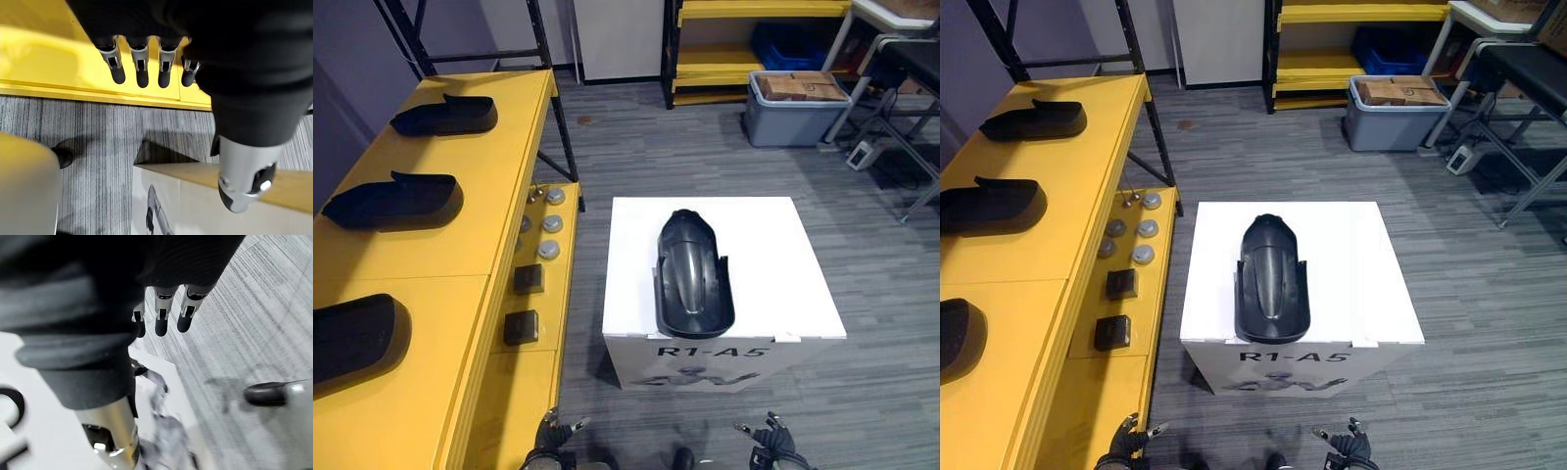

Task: Walk over and take plastic housings, then place them on the shelf

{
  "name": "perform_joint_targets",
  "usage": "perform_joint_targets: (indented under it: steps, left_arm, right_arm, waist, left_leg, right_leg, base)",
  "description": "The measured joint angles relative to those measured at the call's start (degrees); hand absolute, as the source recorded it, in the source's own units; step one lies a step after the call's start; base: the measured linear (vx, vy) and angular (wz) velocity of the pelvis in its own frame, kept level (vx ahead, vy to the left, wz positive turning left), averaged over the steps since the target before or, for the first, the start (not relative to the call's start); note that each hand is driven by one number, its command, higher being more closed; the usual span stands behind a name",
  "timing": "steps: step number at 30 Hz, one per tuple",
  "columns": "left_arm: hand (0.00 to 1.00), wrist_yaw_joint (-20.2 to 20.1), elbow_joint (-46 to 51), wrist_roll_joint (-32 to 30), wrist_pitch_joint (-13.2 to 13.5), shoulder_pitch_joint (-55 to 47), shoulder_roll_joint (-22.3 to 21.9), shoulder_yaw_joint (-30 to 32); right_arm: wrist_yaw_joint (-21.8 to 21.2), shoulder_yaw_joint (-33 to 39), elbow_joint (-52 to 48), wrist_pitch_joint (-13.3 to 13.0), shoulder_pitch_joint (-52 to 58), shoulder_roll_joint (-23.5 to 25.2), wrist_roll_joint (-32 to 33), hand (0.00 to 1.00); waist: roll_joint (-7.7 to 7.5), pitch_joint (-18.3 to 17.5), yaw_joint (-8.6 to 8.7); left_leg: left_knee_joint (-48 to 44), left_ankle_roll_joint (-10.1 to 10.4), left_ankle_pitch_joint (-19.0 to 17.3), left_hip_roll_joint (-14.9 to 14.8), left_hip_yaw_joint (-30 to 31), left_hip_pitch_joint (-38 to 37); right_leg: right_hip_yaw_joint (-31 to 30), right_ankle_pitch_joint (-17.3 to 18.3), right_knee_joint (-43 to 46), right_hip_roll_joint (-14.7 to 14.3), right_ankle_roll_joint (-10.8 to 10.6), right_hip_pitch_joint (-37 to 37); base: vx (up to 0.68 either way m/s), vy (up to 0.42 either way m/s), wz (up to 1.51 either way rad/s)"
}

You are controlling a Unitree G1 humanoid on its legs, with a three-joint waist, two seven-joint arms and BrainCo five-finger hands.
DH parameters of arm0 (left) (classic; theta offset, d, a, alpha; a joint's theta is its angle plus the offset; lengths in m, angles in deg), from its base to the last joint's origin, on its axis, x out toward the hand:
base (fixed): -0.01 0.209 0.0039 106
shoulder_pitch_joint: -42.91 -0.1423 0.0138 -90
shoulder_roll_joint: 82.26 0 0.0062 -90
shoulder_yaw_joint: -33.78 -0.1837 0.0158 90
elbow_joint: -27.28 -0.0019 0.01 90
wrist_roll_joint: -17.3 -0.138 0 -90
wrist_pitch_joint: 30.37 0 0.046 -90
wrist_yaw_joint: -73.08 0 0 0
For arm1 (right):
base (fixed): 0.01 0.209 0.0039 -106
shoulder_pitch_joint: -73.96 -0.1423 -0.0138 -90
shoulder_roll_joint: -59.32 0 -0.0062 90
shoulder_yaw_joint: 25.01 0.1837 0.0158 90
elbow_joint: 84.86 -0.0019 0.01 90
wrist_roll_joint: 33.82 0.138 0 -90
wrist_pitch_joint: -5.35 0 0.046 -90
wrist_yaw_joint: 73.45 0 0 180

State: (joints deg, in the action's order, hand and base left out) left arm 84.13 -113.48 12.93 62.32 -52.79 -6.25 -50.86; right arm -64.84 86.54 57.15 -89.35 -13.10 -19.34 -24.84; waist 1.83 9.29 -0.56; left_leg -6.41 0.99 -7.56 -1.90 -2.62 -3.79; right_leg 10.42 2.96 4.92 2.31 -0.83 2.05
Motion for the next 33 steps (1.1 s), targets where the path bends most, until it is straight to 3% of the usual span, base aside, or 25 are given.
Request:
perform_joint_targets:
  steps: [5, 8, 9, 12, 16, 23, 25, 29, 33]
  left_arm:
    - [0.00, -0.11, 0.08, 0.24, 0.00, -1.38, -0.01, 2.83]
    - [0.00, -0.19, 0.31, 0.33, 0.04, -2.48, 0.04, 3.88]
    - [0.00, -0.32, 0.36, 0.64, 0.09, -3.03, 0.04, 3.83]
    - [0.00, -0.99, 0.90, 0.94, 0.26, -3.61, 0.05, 3.59]
    - [0.00, -2.65, 1.13, 0.98, 0.83, -3.67, 0.31, -0.20]
    - [0.00, -3.98, 1.66, 0.93, 1.21, -3.28, 0.87, -2.67]
    - [0.00, -3.97, 2.30, 0.93, 1.21, -3.28, 0.76, -2.84]
    - [0.00, -3.93, 2.28, 0.83, 1.19, -3.16, 0.99, -3.63]
    - [0.00, -3.79, 2.34, 0.70, 1.16, -2.97, 0.98, -4.09]
  right_arm:
    - [2.66, 10.67, -10.64, 0.30, 1.24, -3.30, 0.14, 0.00]
    - [4.84, 13.07, -25.34, 0.60, 2.57, -7.85, -0.53, 0.00]
    - [5.54, 13.37, -32.41, 0.57, 2.49, -9.06, -1.21, 0.00]
    - [6.29, 13.20, -40.27, 0.42, 2.34, -9.65, -2.47, 0.00]
    - [5.94, 4.99, -49.64, -1.24, 0.48, -10.57, -2.83, 0.00]
    - [2.03, -12.36, -50.94, -2.80, -5.77, -10.56, -5.55, 0.00]
    - [1.31, -14.76, -49.86, -2.85, -6.12, -9.70, -6.76, 0.00]
    - [0.54, -17.80, -44.07, -2.26, -7.74, -6.49, -11.70, 0.00]
    - [0.34, -19.96, -37.72, 0.03, -8.03, -3.59, -18.03, 0.00]
  waist:
    - [-0.17, -0.53, -0.12]
    - [-0.83, -1.26, 1.00]
    - [-1.24, -2.04, 1.63]
    - [-2.05, -2.83, 1.79]
    - [-2.60, -3.29, 1.89]
    - [-2.57, -3.28, 0.71]
    - [-2.55, -3.27, -0.36]
    - [-2.51, -3.10, -0.34]
    - [-2.47, -2.97, -0.67]
  left_leg:
    - [2.44, -0.31, 0.69, 0.35, -0.26, -1.54]
    - [3.53, -0.53, 1.46, 0.70, -0.23, -1.56]
    - [4.34, -0.51, 2.05, 0.79, -0.20, -1.56]
    - [4.57, -0.46, 2.26, 0.68, -0.09, -1.78]
    - [5.26, -0.65, 3.02, 0.58, 0.26, -1.79]
    - [6.28, -0.74, 4.31, 0.79, 2.48, -1.45]
    - [6.39, -0.76, 4.38, 0.79, 2.83, -1.40]
    - [6.44, -0.81, 4.44, 0.95, 3.92, -1.38]
    - [6.51, -0.81, 4.44, 1.02, 4.90, -1.37]
  right_leg:
    - [-0.29, -0.02, -0.47, 0.19, -0.01, 0.62]
    - [-0.28, -0.02, -0.54, 0.42, -0.02, 0.36]
    - [-0.29, -0.05, -0.56, 0.47, -0.06, -0.08]
    - [-0.28, -0.14, -0.75, 0.31, -0.16, 0.02]
    - [-0.27, -1.94, -3.47, -0.12, 0.02, 1.10]
    - [1.38, -3.57, -6.15, -0.27, 0.12, 2.02]
    - [1.67, -3.58, -6.45, -0.33, 0.14, 2.11]
    - [2.73, -3.60, -7.33, -0.32, 0.14, 3.06]
    - [3.63, -3.64, -8.17, -0.35, 0.17, 3.88]
  base:
    - [0.02, 0.012, -0.03]
    - [-0.01, -0.002, 0.00]
    - [-0.04, -0.017, 0.01]
    - [-0.01, -0.013, 0.00]
    - [-0.07, -0.024, 0.00]
    - [-0.05, -0.011, 0.13]
    - [0.01, -0.005, 0.13]
    - [0.04, -0.001, 0.13]
    - [0.04, -0.001, 0.12]
